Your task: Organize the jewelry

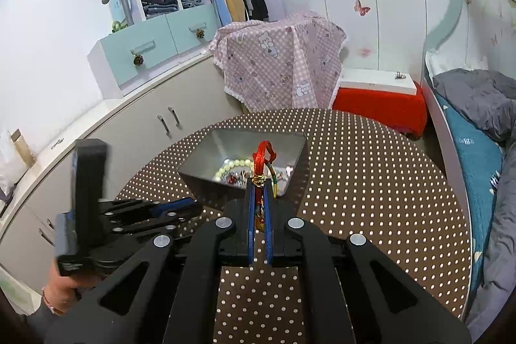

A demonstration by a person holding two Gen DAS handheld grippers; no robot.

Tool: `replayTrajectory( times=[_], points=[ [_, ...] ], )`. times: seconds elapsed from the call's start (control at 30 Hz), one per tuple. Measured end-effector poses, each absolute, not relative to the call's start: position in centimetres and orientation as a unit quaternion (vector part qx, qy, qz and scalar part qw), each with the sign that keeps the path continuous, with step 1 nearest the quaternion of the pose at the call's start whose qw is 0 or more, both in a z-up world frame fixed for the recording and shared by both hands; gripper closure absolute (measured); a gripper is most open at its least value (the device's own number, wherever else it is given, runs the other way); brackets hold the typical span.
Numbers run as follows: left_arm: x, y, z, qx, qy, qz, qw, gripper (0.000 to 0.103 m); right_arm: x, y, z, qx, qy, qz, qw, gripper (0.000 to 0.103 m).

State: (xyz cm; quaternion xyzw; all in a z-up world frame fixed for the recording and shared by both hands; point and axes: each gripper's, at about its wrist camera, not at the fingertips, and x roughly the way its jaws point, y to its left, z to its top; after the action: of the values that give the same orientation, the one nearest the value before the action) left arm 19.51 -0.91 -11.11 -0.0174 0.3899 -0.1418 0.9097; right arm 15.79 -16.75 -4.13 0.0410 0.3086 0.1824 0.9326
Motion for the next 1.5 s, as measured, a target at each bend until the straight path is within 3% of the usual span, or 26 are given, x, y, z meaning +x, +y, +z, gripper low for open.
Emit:
replayTrajectory(
  times=[0.33,1.07,1.1,1.13,1.23,1.5],
  points=[
    [21.0,-0.2,-5.2,-0.052,0.333,-0.192,0.922,0.091,17.4,-15.1,-0.3,0.033,0.264,0.183,0.947,0.100],
    [26.2,-2.0,-8.7,-0.032,0.384,-0.187,0.904,0.089,21.5,-13.7,-4.3,0.032,0.319,0.175,0.931,0.100],
    [26.2,-2.0,-8.8,-0.033,0.386,-0.186,0.903,0.087,21.5,-13.7,-4.3,0.033,0.319,0.176,0.931,0.100],
    [26.3,-2.0,-8.9,-0.032,0.388,-0.186,0.902,0.079,21.6,-13.7,-4.3,0.034,0.320,0.175,0.931,0.100],
    [25.9,-1.7,-8.7,-0.034,0.375,-0.176,0.910,0.046,21.7,-13.7,-4.4,0.035,0.321,0.176,0.930,0.100],
    [24.9,-1.5,-7.8,-0.016,0.355,-0.152,0.922,0.046,22.1,-13.6,-4.5,0.042,0.325,0.179,0.928,0.099]
  ],
)
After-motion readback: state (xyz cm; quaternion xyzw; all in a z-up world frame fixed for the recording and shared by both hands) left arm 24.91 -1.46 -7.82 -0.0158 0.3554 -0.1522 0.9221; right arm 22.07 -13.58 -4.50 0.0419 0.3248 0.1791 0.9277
